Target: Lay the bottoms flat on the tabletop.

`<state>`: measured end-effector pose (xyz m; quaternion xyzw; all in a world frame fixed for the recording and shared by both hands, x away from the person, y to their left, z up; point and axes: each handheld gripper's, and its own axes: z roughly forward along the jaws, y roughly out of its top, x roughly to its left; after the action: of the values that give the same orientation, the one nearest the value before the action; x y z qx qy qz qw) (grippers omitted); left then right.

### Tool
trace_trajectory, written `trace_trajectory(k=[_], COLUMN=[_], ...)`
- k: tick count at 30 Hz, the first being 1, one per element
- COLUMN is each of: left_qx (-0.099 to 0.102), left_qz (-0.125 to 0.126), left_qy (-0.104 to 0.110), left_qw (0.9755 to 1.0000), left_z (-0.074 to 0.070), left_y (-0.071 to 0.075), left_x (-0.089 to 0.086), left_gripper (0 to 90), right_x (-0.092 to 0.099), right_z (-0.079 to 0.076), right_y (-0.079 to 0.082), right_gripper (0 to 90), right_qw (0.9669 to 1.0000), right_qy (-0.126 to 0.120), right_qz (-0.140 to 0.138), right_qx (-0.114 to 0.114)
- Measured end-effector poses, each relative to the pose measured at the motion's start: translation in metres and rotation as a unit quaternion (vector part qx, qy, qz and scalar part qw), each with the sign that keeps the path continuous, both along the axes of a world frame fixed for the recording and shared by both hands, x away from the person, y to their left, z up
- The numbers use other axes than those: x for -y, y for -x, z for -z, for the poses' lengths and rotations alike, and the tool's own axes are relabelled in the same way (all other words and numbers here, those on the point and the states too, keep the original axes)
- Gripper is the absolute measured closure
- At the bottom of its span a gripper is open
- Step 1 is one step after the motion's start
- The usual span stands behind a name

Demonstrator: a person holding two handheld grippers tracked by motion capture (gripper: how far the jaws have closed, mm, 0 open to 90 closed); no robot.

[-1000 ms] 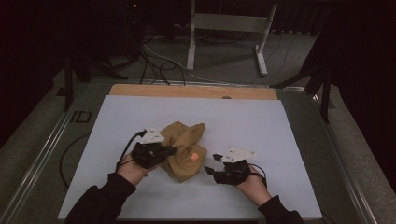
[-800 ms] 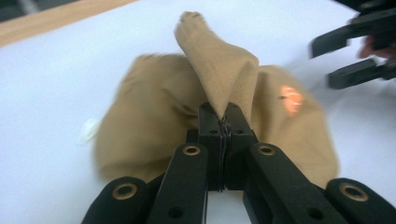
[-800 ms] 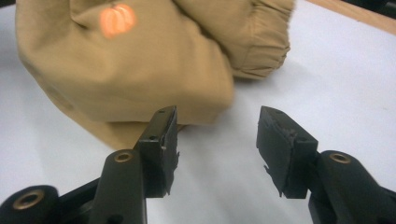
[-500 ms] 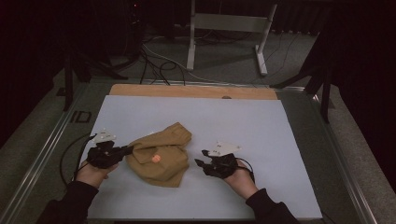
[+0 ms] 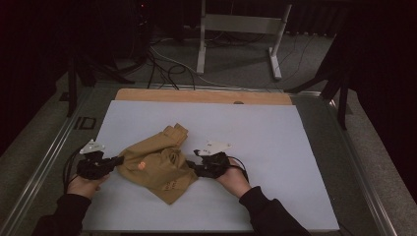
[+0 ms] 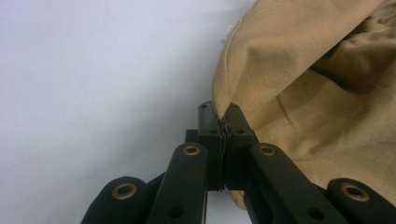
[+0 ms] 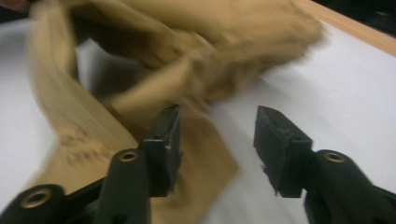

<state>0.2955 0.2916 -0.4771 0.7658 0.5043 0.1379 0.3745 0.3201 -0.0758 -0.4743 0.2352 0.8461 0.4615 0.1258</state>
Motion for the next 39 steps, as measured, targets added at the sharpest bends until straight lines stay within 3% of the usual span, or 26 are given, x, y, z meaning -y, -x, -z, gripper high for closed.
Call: trace_trajectory(k=[5,8,12,18,19,24,29,31,36,39], left_qx=[0.009,0.009,0.005,0.01,0.012,0.015,0.006,0.003,0.005,0.008], left_qz=[0.013,0.017,0.02,0.027,0.029,0.037,0.058,0.063,0.084,0.103], left_qy=[-0.001,0.004,0.001,-0.001,0.001,0.019,0.008,0.007,0.026,0.002], left_qw=[0.9999,0.9998,0.9998,0.9996,0.9995,0.999,0.9983,0.998,0.9961,0.9947], left_z=[-0.004,-0.004,-0.001,-0.002,-0.003,-0.006,-0.001,0.001,-0.002,-0.002], left_y=[0.002,0.001,-0.001,-0.002,-0.003,-0.005,-0.009,-0.011,-0.012,-0.009], left_x=[0.005,0.007,0.012,0.017,0.018,0.025,0.04,0.045,0.062,0.073], left_gripper=[88.6,88.6,88.7,88.7,88.7,88.7,88.7,88.7,88.6,88.6], right_x=[-0.014,-0.018,-0.017,-0.003,0.002,0.026,0.065,0.082,0.112,0.125], right_z=[0.008,0.013,0.018,0.016,0.014,0.002,-0.009,-0.013,-0.018,-0.016], right_y=[0.0,-0.001,-0.003,-0.005,-0.003,-0.003,0.003,0.009,0.03,0.047], right_gripper=[47.3,56.8,89.2,90.0,90.0,90.0,90.0,90.0,90.0,90.0], right_qw=[0.9985,0.9993,0.9995,0.9996,0.9992,0.9977,0.9934,0.9923,0.9892,0.9914], right_qy=[-0.015,0.001,0.03,0.027,0.037,0.044,0.051,0.046,0.059,0.051], right_qz=[-0.046,-0.031,-0.01,-0.002,0.014,0.043,0.086,0.099,0.113,0.1], right_qx=[-0.026,-0.022,-0.01,-0.002,0.008,0.027,0.057,0.058,0.073,0.067])
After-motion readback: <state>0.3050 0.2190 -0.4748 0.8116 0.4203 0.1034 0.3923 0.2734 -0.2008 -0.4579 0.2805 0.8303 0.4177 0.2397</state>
